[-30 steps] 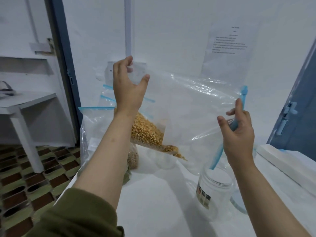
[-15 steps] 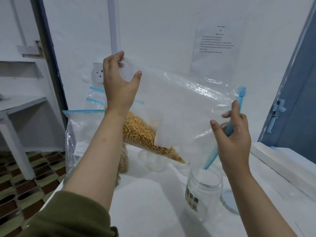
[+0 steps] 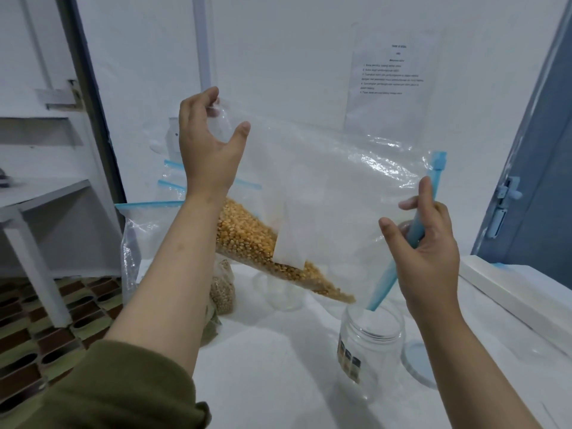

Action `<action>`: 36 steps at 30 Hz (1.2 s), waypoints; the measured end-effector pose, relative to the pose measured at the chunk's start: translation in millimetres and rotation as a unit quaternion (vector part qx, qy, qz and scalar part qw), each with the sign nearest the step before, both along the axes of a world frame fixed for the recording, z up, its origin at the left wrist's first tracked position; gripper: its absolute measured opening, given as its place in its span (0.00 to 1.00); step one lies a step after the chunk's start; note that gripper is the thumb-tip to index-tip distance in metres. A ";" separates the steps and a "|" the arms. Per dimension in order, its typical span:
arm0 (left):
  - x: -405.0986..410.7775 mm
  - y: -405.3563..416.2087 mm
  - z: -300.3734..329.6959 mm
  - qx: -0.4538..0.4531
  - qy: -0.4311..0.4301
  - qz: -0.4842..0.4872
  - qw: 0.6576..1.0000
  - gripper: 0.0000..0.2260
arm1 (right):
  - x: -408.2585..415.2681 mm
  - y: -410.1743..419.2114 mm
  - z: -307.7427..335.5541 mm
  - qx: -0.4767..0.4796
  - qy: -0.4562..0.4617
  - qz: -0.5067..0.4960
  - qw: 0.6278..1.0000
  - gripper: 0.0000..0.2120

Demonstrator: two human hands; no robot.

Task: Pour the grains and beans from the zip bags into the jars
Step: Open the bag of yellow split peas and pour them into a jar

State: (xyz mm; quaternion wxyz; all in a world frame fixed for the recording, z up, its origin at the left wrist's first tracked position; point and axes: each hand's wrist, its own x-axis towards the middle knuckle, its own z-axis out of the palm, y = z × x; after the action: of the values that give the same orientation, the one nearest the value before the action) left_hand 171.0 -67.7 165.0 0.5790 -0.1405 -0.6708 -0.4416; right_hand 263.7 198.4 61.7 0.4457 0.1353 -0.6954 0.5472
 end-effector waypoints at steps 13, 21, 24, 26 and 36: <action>7.9 -3.1 0.7 -0.022 0.008 -0.015 1.000 0.25 | 8.2 -6.7 -9.8 -0.020 -0.011 -0.008 1.000 0.35; 9.3 -2.6 -0.2 -0.027 0.000 -0.022 0.999 0.25 | 10.5 -8.1 -12.4 -0.023 -0.016 -0.017 0.999 0.35; 9.2 -2.8 0.1 -0.027 -0.001 -0.024 0.999 0.25 | 10.0 -8.5 -12.3 -0.023 -0.015 -0.017 0.999 0.34; 9.5 -2.2 2.2 -0.028 0.002 -0.026 0.999 0.25 | 9.0 -8.2 -11.7 -0.027 -0.014 -0.014 0.999 0.34; 9.0 5.7 18.7 -0.037 0.020 -0.040 0.998 0.25 | 6.4 -1.2 -10.2 -0.032 -0.011 -0.026 0.999 0.35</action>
State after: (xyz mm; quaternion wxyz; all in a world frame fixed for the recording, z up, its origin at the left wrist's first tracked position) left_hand 180.1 -62.0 183.7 0.5684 -0.1973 -0.6691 -0.4363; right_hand 270.1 197.2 51.5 0.4556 0.0970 -0.6860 0.5590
